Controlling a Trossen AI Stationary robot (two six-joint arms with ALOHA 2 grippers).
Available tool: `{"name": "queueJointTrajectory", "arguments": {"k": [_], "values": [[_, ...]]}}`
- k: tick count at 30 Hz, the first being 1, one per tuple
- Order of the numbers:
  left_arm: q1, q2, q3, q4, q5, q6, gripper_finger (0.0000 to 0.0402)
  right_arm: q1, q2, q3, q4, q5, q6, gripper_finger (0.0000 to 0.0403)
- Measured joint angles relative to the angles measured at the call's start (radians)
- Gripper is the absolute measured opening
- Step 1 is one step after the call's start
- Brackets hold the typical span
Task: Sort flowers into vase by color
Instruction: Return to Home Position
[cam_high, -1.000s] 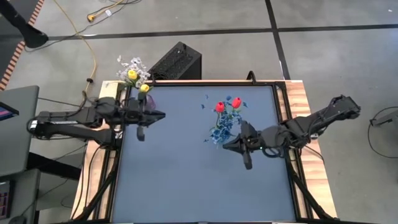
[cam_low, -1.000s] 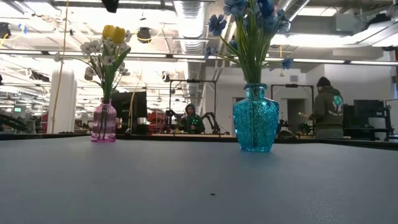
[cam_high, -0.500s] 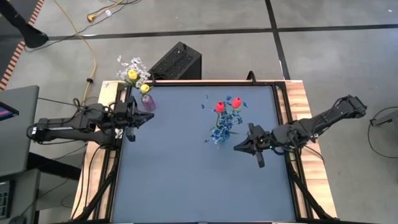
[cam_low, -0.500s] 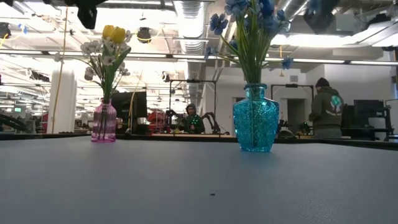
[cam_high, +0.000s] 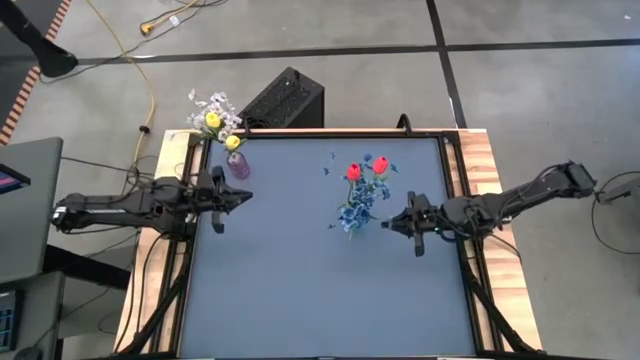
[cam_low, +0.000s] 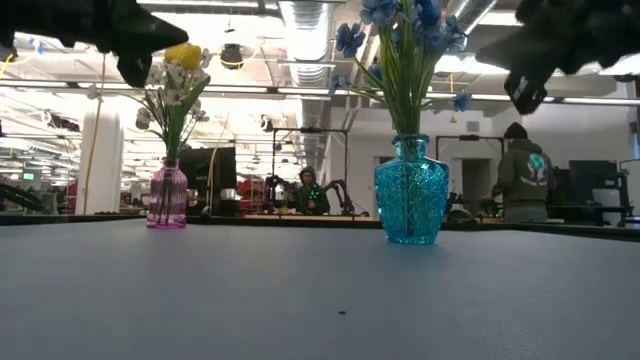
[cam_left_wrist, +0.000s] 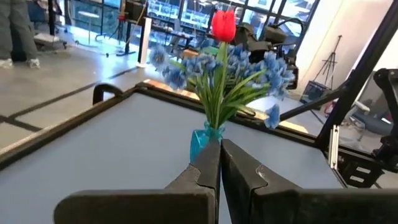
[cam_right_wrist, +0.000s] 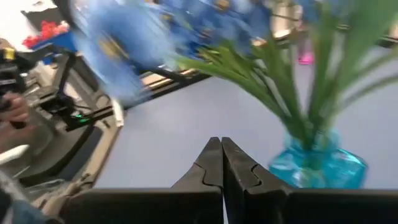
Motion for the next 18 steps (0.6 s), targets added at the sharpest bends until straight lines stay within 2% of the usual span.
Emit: {"name": "queueJointTrajectory", "arguments": {"k": [8,14,18], "values": [[0.000,-0.001,-0.069,0.027,0.000,-0.059,0.0000,-0.121,-0.045,-0.094,0.037,-0.104,-0.001,0.0018],[0.000,-0.014,-0.090,0.034,0.000,-0.077,0.0000,-0.213,-0.103,-0.129,0.033,-0.113,-0.023,0.0019],[0.000,-0.054,-0.157,0.083,0.001,-0.111,0.0000,-0.247,-0.156,-0.160,0.011,-0.125,-0.024,0.0019]]}}
